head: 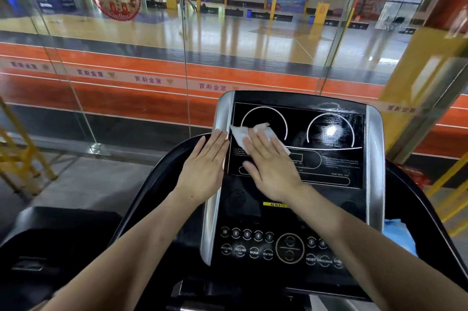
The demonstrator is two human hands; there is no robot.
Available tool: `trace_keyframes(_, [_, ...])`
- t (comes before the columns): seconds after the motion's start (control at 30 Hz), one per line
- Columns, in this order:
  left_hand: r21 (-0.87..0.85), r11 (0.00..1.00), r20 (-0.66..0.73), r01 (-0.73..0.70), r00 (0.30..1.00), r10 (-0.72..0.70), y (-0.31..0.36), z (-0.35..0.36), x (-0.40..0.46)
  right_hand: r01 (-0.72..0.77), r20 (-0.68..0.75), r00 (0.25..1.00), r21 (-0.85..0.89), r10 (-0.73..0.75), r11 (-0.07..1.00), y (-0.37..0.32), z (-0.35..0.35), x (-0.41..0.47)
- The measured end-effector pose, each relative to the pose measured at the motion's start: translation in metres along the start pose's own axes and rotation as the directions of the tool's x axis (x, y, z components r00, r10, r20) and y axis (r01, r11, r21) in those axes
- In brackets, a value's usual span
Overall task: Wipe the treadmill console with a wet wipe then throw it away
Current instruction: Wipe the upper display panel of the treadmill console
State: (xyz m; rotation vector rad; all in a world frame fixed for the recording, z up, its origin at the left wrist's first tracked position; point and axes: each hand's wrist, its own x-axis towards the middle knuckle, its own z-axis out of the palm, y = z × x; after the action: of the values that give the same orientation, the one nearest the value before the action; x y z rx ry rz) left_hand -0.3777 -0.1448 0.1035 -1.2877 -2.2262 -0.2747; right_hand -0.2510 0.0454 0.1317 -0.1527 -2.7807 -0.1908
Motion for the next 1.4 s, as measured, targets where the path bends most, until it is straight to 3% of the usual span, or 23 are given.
trace_keyframes(0.13, [0.011,1.0,0.014,-0.008,1.0,0.008,-0.005,0.001,-0.002,0.098,0.022,0.995,-0.047,-0.097,0.994,0.003,0.007,-0.017])
trace_keyframes(0.27, [-0.015,1.0,0.022,-0.011,1.0,0.012,-0.004,-0.001,-0.001,0.011,0.015,1.0,-0.02,-0.01,1.0,0.0,-0.019,0.056])
trace_keyframes(0.37, [-0.012,1.0,0.009,-0.006,1.0,0.006,-0.006,-0.004,-0.006,-0.035,0.007,0.999,-0.002,0.035,0.999,-0.007,-0.015,0.063])
trace_keyframes(0.53, [-0.03,0.999,0.008,-0.017,1.0,0.017,-0.009,-0.004,-0.012,0.12,0.009,0.993,-0.007,-0.12,0.993,-0.022,0.013,-0.016])
trace_keyframes(0.6, [-0.036,0.999,0.005,-0.015,1.0,0.015,-0.009,-0.004,-0.011,0.15,0.01,0.989,-0.027,-0.15,0.988,-0.015,0.011,-0.006])
trace_keyframes(0.8, [-0.059,0.998,0.031,-0.018,0.999,0.02,-0.009,-0.007,-0.01,0.001,-0.036,0.999,-0.039,-0.002,0.999,0.004,-0.022,0.078])
trace_keyframes(1.13, [-0.08,0.997,0.047,-0.014,0.999,0.017,-0.008,-0.006,-0.011,0.132,0.012,0.991,0.034,-0.133,0.991,-0.028,0.033,-0.042])
trace_keyframes(1.23, [-0.079,0.997,0.054,-0.016,0.998,0.021,-0.006,-0.01,-0.013,0.156,0.043,0.987,-0.012,-0.155,0.988,-0.019,0.028,-0.035])
trace_keyframes(1.4, [-0.08,0.997,0.052,-0.013,0.999,0.018,-0.002,-0.016,-0.016,0.016,-0.013,1.0,0.021,-0.015,1.0,-0.021,0.003,0.017])
